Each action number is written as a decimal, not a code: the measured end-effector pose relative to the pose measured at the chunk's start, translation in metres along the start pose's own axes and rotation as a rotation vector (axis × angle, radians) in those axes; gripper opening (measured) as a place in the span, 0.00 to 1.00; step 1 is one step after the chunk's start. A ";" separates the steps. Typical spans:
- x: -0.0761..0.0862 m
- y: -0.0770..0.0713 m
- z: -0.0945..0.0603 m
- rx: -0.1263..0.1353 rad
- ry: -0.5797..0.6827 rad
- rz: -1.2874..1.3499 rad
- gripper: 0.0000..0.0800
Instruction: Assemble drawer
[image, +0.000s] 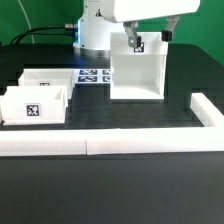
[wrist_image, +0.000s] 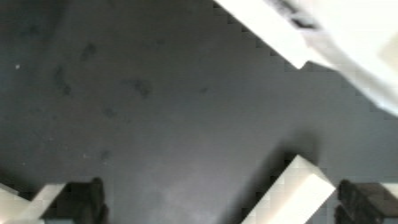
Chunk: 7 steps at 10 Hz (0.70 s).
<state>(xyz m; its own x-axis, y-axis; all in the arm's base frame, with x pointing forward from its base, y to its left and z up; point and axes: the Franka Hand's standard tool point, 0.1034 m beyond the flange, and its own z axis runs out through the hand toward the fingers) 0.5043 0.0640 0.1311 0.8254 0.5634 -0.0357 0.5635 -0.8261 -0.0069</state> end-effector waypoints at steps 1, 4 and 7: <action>0.000 0.000 0.002 0.000 0.001 0.000 0.81; 0.000 0.000 0.002 0.001 0.000 0.001 0.81; -0.022 -0.040 -0.001 -0.013 0.003 0.269 0.81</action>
Offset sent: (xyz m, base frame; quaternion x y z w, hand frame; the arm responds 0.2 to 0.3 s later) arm 0.0000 0.0000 0.0000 0.0000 0.0000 0.0000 1.0000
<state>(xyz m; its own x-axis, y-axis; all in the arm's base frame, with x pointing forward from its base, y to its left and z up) 0.4633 0.0846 0.1334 0.9456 0.3238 -0.0320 0.3243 -0.9458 0.0154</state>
